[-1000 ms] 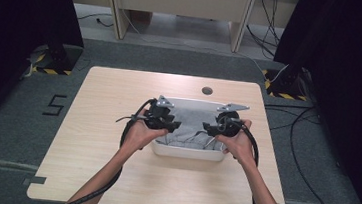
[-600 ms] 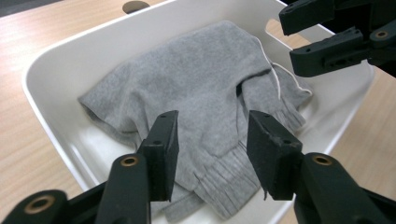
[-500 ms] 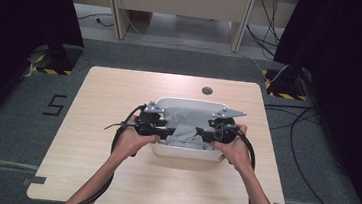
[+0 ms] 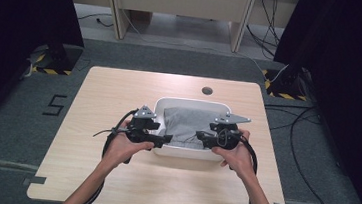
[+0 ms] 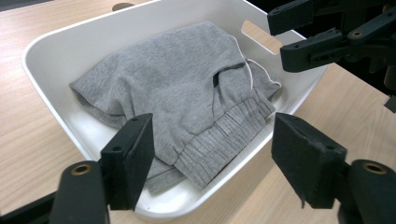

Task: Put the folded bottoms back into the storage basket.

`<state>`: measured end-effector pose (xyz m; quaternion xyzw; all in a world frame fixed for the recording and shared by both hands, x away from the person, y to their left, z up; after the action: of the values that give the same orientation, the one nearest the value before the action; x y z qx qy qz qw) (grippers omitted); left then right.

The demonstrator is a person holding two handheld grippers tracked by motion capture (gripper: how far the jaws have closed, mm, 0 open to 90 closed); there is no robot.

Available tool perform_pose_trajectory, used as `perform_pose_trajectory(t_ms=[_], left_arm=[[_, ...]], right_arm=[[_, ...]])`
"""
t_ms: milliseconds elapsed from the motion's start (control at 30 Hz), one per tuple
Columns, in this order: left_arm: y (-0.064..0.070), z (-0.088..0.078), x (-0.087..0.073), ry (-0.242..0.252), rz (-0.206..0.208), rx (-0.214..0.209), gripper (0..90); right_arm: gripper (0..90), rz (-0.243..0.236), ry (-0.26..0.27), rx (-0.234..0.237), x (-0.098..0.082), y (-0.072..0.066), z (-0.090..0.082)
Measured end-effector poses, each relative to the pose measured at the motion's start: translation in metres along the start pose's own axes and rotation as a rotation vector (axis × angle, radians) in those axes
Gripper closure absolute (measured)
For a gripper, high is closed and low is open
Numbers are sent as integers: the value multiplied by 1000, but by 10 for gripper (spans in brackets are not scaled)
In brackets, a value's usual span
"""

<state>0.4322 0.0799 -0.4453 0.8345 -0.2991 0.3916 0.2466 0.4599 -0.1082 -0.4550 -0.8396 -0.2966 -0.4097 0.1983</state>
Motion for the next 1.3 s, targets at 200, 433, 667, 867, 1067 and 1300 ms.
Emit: perform_pose_trajectory(t_ms=[200,433,667,867,1067,1300], left_arm=[[5,-9,-6,16,-11,-20,206],[7,-18,-15,24,-5,-21,188],[8,-21,-25,24,-3,-19,188],[9,-23,-32,27,-3,-14,188],[13,-25,-40,35,6,-13,189],[12,-30,-48,41,14,13,188]], right_arm=[[340,16,15,8,-3,-7,-7],[329,20,25,16,-8,-13,-15],[325,33,34,21,-16,-17,-21],[326,25,42,13,-23,-21,-23],[326,26,51,24,-25,-26,-27],[321,20,48,33,-34,-28,-31]])
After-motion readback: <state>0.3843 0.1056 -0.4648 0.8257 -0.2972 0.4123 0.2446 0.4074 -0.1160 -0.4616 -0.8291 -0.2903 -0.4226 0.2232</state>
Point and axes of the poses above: each handheld gripper's, and its own axes: z roughly forward along the jaws, x roughly out of its top, y roughly to its right, the point moved 8 cm from there along z, roughly forward along the jaws, and after that the axes turned 1 degree about z, right-handed, at the moved point
